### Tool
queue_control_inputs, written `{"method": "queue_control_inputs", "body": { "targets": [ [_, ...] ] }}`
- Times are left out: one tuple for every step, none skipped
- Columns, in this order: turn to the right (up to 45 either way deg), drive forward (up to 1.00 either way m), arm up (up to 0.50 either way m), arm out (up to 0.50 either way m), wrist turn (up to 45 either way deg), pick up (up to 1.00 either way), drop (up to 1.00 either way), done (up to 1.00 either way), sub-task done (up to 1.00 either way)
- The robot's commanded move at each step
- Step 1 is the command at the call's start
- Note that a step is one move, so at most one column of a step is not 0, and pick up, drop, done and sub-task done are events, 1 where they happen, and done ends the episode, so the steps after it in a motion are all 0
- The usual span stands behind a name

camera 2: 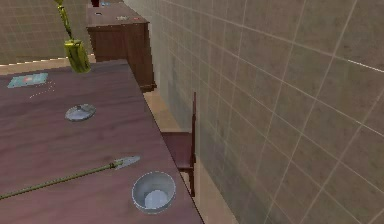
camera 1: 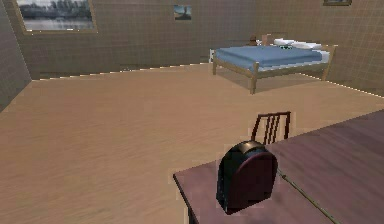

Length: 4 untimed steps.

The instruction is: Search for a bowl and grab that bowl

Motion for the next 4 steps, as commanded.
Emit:
{"method": "queue_control_inputs", "body": {
  "targets": [
    [0.0,0.0,0.38,0.0,0.0,0.0,0.0,0.0,0.0],
    [0.0,0.0,0.0,0.06,0.0,0.0,0.0,0.0,0.0],
    [0.0,0.0,0.0,0.0,45.0,0.0,0.0,0.0,0.0],
    [0.0,0.0,0.0,0.0,45.0,0.0,0.0,0.0,0.0]
  ]
}}
